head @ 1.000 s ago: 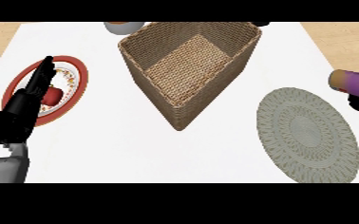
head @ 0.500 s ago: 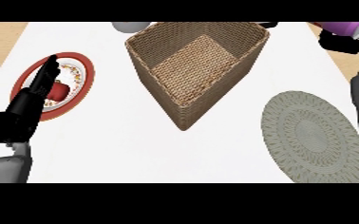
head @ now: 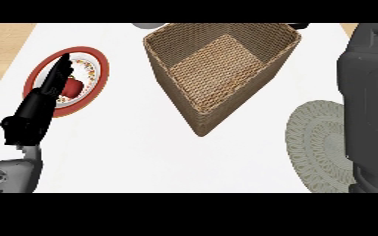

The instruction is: Pick the can from the placemat and place it in the basket

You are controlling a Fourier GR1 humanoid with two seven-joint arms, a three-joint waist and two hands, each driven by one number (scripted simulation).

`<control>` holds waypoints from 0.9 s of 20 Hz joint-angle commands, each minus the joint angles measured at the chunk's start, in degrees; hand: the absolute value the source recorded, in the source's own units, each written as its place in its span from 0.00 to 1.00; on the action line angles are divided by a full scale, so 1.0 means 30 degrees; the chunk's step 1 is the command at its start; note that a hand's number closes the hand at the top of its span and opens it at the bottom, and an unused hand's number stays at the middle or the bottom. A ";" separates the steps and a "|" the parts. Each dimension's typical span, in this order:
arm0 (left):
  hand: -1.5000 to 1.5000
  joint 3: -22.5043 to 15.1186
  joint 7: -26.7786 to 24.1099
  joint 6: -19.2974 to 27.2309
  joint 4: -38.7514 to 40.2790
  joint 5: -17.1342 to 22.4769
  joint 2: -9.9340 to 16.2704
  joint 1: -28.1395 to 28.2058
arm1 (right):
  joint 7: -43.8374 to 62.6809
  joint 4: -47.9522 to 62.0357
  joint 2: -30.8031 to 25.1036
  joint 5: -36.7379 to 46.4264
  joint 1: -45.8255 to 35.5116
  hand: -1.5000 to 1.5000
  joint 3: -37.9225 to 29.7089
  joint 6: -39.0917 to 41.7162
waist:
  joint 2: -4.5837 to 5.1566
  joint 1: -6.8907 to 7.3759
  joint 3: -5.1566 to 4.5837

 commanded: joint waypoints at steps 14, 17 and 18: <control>0.50 -0.0315 0.0669 -0.0185 -0.0039 -0.0414 -0.0463 -0.1828 | 0.4956 0.8042 0.3891 0.0862 -0.7444 1.00 -0.0837 0.1527 | 0.0515 0.0922 0.0083; 0.50 -0.0637 -0.0804 -0.0094 0.0671 -0.0858 -0.0874 -0.0391 | 0.5942 0.8062 0.4329 0.0946 -0.7334 1.00 -0.1370 0.1609 | 0.0458 0.0742 0.0081; 0.50 -0.0045 -0.0450 -0.0608 0.0271 -0.0123 -0.0416 -0.0469 | 0.5916 0.8715 0.4668 0.1438 -0.6805 1.00 -0.1079 0.1306 | 0.0461 0.0840 0.0081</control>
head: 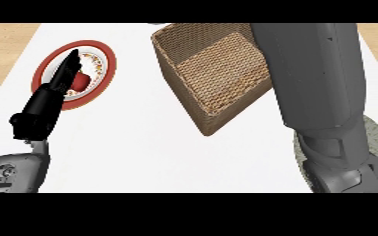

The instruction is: Pick the can from the placemat and place it in the basket

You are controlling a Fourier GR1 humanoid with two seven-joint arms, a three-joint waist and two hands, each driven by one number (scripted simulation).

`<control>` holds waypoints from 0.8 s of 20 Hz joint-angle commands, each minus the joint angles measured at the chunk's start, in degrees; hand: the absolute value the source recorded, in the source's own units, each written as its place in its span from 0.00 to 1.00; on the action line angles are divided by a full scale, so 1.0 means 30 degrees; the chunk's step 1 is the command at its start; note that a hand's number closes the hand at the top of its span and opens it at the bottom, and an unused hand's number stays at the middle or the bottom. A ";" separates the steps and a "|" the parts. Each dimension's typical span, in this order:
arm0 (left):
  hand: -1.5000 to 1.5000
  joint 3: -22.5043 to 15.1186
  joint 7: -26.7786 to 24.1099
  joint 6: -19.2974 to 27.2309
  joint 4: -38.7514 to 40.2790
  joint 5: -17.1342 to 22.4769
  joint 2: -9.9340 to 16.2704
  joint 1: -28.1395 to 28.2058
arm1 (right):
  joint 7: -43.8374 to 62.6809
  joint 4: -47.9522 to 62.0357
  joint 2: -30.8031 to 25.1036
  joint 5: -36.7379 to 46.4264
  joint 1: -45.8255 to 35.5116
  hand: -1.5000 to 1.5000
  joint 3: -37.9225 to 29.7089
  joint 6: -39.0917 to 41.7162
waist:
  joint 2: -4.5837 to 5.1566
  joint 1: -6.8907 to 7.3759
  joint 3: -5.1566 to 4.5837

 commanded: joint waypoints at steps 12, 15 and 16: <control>0.50 0.0127 0.1557 -0.0041 -0.1042 -0.0038 -0.0050 -0.0523 | 0.2110 0.3642 -0.0389 0.0335 -0.0633 0.00 -0.0130 0.5188 | -0.0143 -0.0284 0.0028; 0.50 0.0843 0.0248 -0.0371 0.1118 0.0017 0.0370 -0.1179 | 0.1525 0.3977 -0.0504 -0.0580 -0.1136 0.00 -0.1244 0.4926 | -0.0021 -0.0345 0.0012; 0.50 0.0544 0.0624 -0.0388 -0.0421 0.0074 0.0213 -0.0134 | 0.2891 0.2993 0.0847 -0.0515 -0.1075 0.00 -0.0735 0.5380 | -0.0163 -0.0296 0.0019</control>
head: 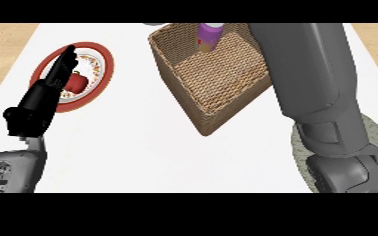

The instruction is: Pick the can from the placemat and place it in the basket

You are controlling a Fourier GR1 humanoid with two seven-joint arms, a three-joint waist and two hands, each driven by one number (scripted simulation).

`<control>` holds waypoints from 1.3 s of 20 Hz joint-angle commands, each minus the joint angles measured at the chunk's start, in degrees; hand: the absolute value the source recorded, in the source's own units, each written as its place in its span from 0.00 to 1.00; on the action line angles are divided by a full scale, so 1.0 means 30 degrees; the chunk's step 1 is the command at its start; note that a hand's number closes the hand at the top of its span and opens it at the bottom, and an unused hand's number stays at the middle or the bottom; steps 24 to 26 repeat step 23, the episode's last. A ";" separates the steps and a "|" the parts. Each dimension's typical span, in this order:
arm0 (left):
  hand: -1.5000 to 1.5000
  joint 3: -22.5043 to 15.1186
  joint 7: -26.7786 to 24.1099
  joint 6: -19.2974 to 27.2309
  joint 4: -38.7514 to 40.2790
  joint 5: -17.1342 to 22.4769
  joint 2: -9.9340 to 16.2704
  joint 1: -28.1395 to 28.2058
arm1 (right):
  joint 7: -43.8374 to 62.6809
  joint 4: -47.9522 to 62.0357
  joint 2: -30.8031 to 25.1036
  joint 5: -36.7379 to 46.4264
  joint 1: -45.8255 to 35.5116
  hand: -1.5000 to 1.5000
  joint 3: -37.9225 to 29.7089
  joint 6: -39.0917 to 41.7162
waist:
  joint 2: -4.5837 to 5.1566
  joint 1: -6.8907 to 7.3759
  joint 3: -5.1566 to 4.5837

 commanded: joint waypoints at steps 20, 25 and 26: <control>0.50 0.0552 -0.0635 0.0294 0.0488 -0.0527 -0.0098 0.0119 | 0.1411 -0.8446 -0.1049 0.2924 0.3554 0.00 -0.4049 -0.9303 | -0.0074 -0.0684 0.0016; 0.50 0.0283 -0.0154 0.0402 -0.0638 -0.0521 -0.0474 0.1365 | 0.1176 -1.1659 -0.1730 0.2718 0.5362 0.00 -0.4813 -0.8211 | -0.0192 -0.0630 0.0030; 0.50 0.0283 -0.0154 0.0402 -0.0638 -0.0521 -0.0474 0.1365 | 0.1176 -1.1659 -0.1730 0.2718 0.5362 0.00 -0.4813 -0.8211 | -0.0192 -0.0630 0.0030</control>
